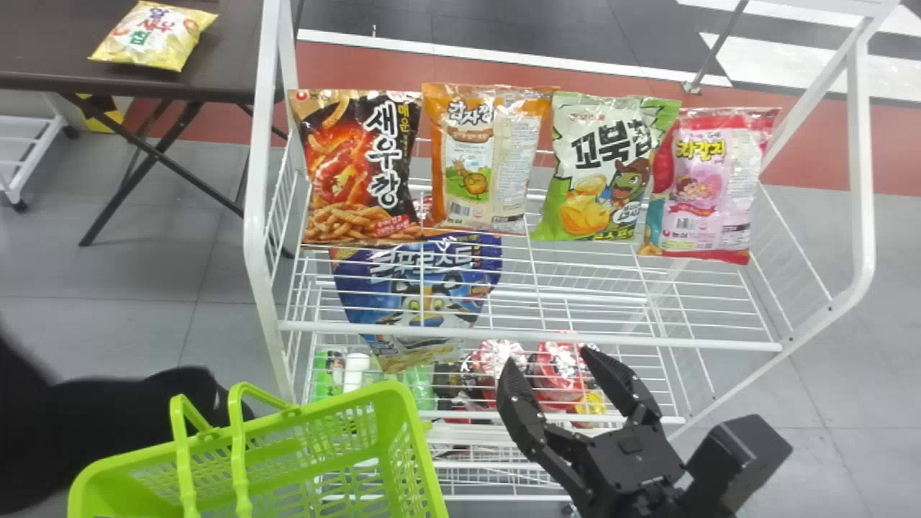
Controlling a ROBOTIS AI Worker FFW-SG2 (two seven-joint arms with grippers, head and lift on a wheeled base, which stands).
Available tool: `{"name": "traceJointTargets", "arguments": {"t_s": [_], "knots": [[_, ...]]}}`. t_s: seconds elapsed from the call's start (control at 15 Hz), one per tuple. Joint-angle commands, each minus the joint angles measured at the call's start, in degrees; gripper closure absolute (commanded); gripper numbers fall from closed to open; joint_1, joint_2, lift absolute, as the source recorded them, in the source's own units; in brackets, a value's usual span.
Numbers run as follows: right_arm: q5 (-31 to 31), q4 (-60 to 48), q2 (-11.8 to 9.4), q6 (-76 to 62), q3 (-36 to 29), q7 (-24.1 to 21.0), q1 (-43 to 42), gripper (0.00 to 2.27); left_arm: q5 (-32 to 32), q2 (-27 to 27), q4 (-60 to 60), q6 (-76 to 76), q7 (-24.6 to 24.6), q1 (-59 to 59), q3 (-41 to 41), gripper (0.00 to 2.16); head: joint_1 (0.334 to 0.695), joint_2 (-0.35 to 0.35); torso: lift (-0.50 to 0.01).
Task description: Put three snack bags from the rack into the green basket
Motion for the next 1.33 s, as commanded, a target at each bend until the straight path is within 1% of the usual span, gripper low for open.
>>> {"name": "traceJointTargets", "arguments": {"t_s": [0.0, 0.6, 0.73, 0.87, 1.0, 1.13, 1.2, 1.27], "knots": [[0.0, -0.1, 0.2, -0.2, 0.3, -0.1, 0.2, 0.09, 0.0, -0.1, 0.0, 0.0, -0.6, 0.3, 0.2, 2.15, 0.695, -0.157, 0.0], [0.3, 0.1, 0.2, -0.3, 1.1, -0.4, 0.2, 0.09, 0.0, -0.1, -0.1, 0.0, -0.6, 0.5, 0.5, 2.15, 0.695, -0.132, 0.0], [0.5, 0.7, 0.2, -0.2, 1.7, -1.0, -1.3, 0.09, -0.1, -0.1, -0.3, 0.0, -0.6, 0.5, 0.5, 2.15, 0.695, -0.129, 0.0], [0.8, 2.4, 0.2, 1.6, 2.9, -2.1, -5.0, 0.09, -0.1, -0.1, -0.4, 0.0, -0.6, 0.5, 0.5, 2.15, 0.695, -0.12, 0.0], [0.7, 5.9, 0.2, 6.3, 4.4, -2.4, -11.4, 0.09, -0.2, -0.1, -0.4, 0.2, -0.6, 0.3, 0.6, 2.15, 0.695, -0.103, 0.0], [0.9, 9.7, 0.2, 10.5, 6.2, -4.7, -18.1, 0.09, -0.2, -0.1, -0.3, 1.1, -0.6, 0.0, 0.7, 2.15, 0.695, -0.067, 0.0], [0.9, 12.2, 0.2, 10.9, 7.3, -5.1, -21.6, 0.09, -0.2, -0.1, -0.3, 1.1, -0.6, -0.1, 0.8, 2.15, 0.695, -0.036, 0.0], [0.7, 14.7, 0.2, 11.4, 8.7, -5.6, -25.1, 0.09, -0.2, -0.1, -0.4, 1.2, -0.6, -0.2, 0.9, 2.15, 0.695, -0.022, 0.0]]}}
